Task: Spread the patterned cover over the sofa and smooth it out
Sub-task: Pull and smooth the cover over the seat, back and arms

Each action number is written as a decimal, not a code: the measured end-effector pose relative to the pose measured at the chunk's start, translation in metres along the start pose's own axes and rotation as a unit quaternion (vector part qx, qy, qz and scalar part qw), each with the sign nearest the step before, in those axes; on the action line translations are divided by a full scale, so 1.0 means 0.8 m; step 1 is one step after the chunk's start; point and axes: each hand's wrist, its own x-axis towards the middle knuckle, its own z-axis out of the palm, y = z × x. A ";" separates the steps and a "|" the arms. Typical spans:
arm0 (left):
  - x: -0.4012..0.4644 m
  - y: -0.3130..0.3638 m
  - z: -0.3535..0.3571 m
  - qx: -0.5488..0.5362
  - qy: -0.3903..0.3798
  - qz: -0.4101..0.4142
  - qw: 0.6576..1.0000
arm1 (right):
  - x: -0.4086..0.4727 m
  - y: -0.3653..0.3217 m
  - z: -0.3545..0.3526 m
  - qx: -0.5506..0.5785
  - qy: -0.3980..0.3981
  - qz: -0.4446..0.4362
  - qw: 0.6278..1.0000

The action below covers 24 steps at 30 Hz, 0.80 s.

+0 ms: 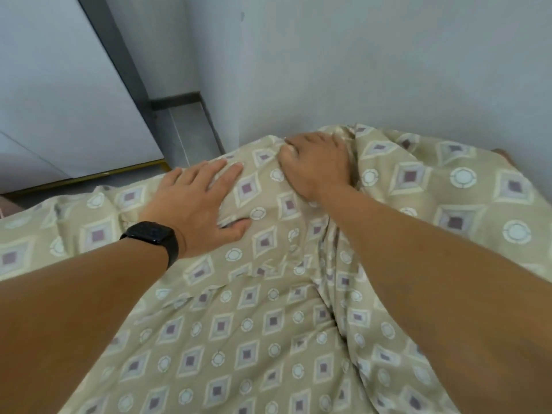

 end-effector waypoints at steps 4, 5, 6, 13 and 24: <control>0.001 -0.001 0.004 0.005 0.005 0.003 1.000 | 0.001 0.000 0.008 0.038 0.083 0.044 0.995; -0.002 -0.003 0.005 0.009 0.002 0.004 1.000 | -0.030 -0.010 0.025 0.050 0.128 0.058 0.989; 0.002 0.002 0.005 0.010 0.009 0.005 1.000 | -0.064 -0.015 0.037 0.045 0.160 0.058 0.984; -0.010 0.003 0.003 0.022 0.025 -0.004 0.999 | -0.197 -0.045 0.085 0.114 0.168 0.014 0.979; -0.008 0.002 0.008 0.031 0.042 0.003 0.999 | -0.227 -0.032 0.174 -0.006 -0.160 0.077 0.984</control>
